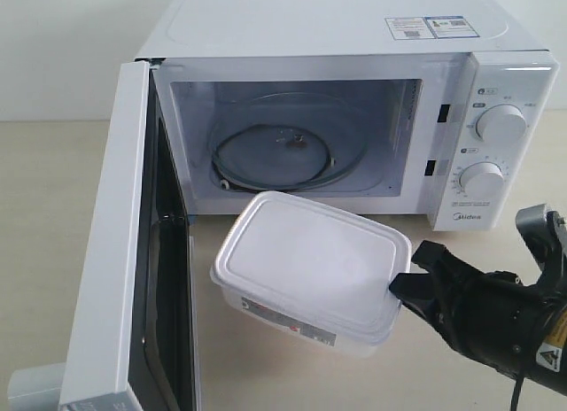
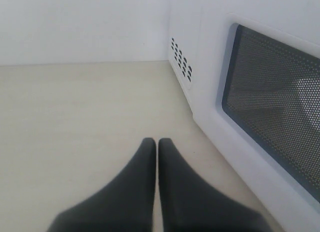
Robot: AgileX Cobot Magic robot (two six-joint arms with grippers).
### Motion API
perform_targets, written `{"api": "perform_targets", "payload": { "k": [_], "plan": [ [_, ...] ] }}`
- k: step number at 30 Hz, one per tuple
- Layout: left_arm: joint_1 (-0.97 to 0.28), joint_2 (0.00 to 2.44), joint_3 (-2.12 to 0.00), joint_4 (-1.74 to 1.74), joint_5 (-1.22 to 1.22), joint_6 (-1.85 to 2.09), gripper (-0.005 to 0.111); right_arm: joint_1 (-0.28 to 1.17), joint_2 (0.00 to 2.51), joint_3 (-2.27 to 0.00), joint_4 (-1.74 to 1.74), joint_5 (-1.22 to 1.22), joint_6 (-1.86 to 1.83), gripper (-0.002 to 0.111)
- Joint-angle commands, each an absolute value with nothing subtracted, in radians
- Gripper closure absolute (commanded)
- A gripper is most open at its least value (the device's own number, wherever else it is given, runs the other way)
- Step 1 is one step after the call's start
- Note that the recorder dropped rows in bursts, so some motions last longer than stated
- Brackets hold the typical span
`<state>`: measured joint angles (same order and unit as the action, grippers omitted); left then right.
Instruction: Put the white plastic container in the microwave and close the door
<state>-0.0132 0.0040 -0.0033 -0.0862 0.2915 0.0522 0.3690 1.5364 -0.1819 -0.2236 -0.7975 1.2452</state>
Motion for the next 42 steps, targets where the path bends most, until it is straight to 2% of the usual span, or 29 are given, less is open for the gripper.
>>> {"api": "perform_targets", "payload": {
  "k": [1, 20, 27, 42],
  "plan": [
    [-0.011, 0.000, 0.000, -0.085, 0.293, 0.054, 0.103, 0.370, 1.535, -0.182, -0.206, -0.832, 1.248, 0.108],
    [-0.011, 0.000, 0.000, -0.085, 0.293, 0.054, 0.103, 0.370, 1.535, -0.040, -0.080, -0.927, 1.306, 0.108],
    [-0.011, 0.000, 0.000, -0.085, 0.293, 0.054, 0.103, 0.370, 1.535, 0.000, 0.063, -0.960, 1.295, 0.108],
    [-0.011, 0.000, 0.000, -0.085, 0.293, 0.054, 0.103, 0.370, 1.535, 0.000, 0.026, -0.838, 1.246, 0.108]
  ]
}}
